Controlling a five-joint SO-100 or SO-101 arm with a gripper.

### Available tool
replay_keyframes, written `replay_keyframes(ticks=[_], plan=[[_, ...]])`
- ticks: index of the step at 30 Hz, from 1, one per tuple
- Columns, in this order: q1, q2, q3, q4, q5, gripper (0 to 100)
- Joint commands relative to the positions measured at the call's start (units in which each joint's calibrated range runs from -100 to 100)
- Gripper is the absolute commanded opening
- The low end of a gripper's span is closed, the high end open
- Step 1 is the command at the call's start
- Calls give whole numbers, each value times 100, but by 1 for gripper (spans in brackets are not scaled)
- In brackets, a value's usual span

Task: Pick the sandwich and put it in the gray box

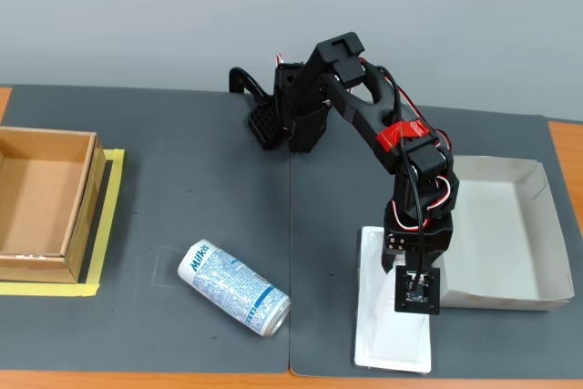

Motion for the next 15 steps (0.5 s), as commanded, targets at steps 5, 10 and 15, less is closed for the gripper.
replay_keyframes(ticks=[5, 10, 15], plan=[[49, -347, -92, 93, 15, 7], [49, -890, -102, 501, 31, 7], [49, -1364, -111, 961, 125, 7]])
